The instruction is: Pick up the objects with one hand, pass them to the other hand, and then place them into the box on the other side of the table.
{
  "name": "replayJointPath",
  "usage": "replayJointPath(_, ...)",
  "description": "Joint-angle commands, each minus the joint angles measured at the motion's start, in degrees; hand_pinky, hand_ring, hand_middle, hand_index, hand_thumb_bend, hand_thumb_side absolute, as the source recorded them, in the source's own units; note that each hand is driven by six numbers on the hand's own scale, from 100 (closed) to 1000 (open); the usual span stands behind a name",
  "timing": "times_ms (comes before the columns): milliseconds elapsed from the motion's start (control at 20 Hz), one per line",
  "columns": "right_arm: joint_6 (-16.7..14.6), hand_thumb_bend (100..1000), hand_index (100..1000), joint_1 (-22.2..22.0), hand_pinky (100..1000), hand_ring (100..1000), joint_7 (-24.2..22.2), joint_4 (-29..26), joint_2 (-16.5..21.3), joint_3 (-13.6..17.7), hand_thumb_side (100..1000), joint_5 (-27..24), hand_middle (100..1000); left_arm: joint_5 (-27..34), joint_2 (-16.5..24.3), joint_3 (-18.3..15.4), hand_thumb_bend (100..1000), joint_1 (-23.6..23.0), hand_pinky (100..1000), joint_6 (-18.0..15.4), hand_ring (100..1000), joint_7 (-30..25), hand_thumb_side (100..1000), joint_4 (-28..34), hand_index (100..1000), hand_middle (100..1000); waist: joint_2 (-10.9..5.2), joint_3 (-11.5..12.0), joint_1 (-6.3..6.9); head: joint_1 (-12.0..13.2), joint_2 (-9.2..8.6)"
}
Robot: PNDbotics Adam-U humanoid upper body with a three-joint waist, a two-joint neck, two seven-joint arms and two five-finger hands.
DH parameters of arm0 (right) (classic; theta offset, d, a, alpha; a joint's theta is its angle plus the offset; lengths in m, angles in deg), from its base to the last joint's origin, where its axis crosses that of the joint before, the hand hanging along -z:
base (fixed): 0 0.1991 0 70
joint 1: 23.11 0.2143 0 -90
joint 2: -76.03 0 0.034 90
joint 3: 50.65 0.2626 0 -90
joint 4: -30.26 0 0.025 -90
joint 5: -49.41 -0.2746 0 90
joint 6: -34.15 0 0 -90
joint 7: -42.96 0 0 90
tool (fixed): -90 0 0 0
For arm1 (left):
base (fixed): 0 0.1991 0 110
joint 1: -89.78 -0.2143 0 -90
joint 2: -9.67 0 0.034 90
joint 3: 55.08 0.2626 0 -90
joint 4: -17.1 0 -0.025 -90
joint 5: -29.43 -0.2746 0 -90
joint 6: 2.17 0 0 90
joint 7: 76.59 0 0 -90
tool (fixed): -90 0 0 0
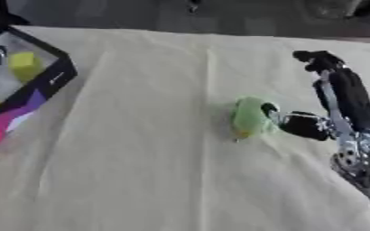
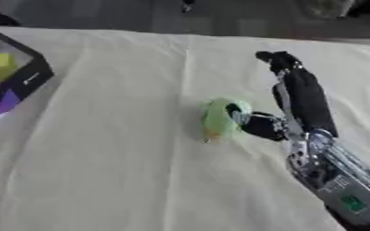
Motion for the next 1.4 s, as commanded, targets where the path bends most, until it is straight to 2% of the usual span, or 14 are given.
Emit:
replayJointPath(50, 3.4, 629, 860, 1.5, 610, 772, -3.1, -1.1, 2.2, 1.5, 227, -3.3, 782, 4.0, 2.0, 1.3, 253, 1.2, 910, -1.0, 736, 3.9, 382, 4.5, 695, 706, -1.65, 0.1, 0.07, -2.3, 0.54)
replayJointPath(200, 6.6, 636, 863, 2.7, 621, 774, -6.7, -1.1, 3.1, 2.2, 244, -8.2, 786, 7.1, 1.6, 3.5, 243, 1.1, 919, -1.9, 740, 4.3, 389, 7.8, 696, 711, -1.91, 0.4, 0.07, -4.4, 1.0)
replayJointPath(350, 8.5, 636, 873, 3.5, 650, 789, -10.8, -1.1, 4.5, 3.0, 252, -13.3, 804, 9.1, 1.4, 4.9, 224, 1.2, 921, -2.3, 739, 4.0, 389, 10.7, 692, 711, -2.08, 0.6, 0.02, -6.7, 1.44)
replayJointPath(600, 10.5, 635, 874, 4.9, 670, 794, -15.9, -1.1, 6.0, 4.6, 244, -17.6, 802, 11.0, 1.3, 6.6, 238, 1.1, 918, -1.9, 736, 2.7, 394, 14.1, 688, 707, -2.09, 1.2, 0.03, -9.8, 1.8)
replayJointPath(800, 10.0, 577, 862, 5.0, 674, 789, -21.1, -1.1, 6.9, 5.3, 216, -20.1, 789, 12.0, 1.1, 7.0, 247, 1.0, 910, -0.3, 728, 2.8, 378, 14.8, 654, 695, -1.89, 1.5, 0.03, -11.3, 1.85)
replayJointPath(1000, 9.2, 419, 860, 4.5, 664, 782, -25.1, -1.0, 7.4, 6.3, 100, -23.9, 789, 13.3, 1.3, 7.4, 257, 0.5, 906, 0.8, 725, 2.9, 384, 14.9, 653, 689, -1.61, 1.6, 0.05, -12.4, 1.62)
replayJointPath(1050, 9.1, 396, 861, 4.3, 666, 783, -25.5, -0.9, 7.4, 6.5, 100, -24.8, 790, 13.5, 1.3, 7.5, 256, 0.4, 906, 1.0, 725, 3.0, 383, 14.9, 654, 689, -1.51, 1.6, 0.05, -12.6, 1.58)
replayJointPath(1400, 7.4, 369, 860, 4.6, 683, 789, -27.2, 2.4, 7.1, 6.0, 100, -26.6, 792, 14.1, 0.9, 7.8, 251, 0.5, 901, 1.5, 721, 3.9, 378, 14.8, 656, 682, -0.83, 1.6, 0.05, -13.2, 1.19)
